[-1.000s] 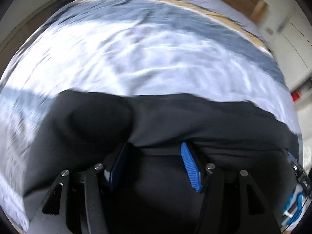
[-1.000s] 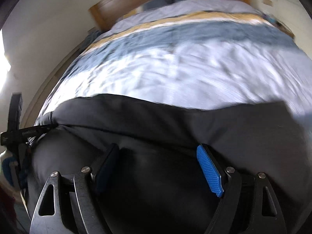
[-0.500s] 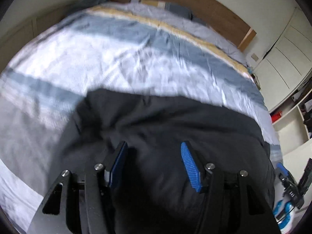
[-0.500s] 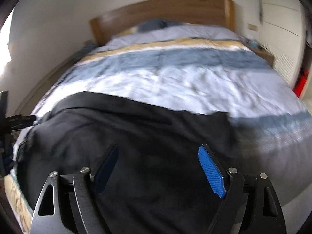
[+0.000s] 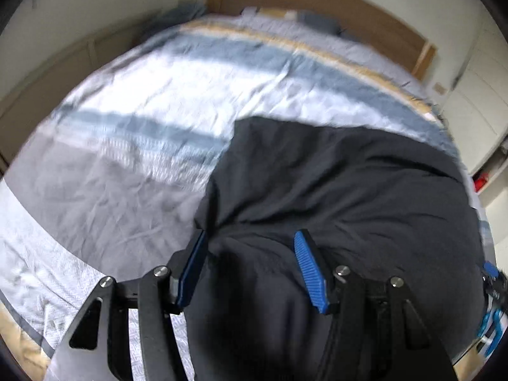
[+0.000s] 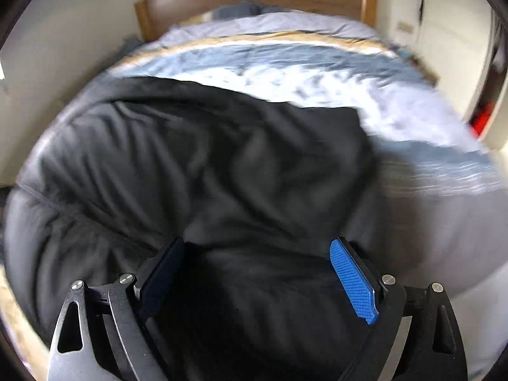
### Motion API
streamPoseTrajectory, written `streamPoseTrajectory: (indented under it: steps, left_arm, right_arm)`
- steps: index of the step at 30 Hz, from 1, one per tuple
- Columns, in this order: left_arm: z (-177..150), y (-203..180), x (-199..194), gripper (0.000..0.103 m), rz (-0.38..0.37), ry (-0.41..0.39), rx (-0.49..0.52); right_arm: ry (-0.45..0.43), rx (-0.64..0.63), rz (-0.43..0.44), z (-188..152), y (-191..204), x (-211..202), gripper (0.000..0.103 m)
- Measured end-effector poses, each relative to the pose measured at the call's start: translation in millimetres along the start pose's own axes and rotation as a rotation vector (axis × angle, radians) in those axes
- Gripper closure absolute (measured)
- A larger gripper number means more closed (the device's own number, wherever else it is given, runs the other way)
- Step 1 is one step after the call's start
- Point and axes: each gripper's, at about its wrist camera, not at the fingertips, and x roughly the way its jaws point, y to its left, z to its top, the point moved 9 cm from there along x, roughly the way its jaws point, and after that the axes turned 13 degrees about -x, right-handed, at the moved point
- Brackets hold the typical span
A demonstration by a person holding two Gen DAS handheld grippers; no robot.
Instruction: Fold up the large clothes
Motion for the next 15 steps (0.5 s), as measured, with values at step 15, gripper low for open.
streamPoseTrajectory:
  steps: [15]
  left_arm:
    - [-63,-23,-11,0.047,-0.044,-0.102,0.058]
  right_arm:
    - [-0.115,0.030,0.211,-20,81,-36,0.010]
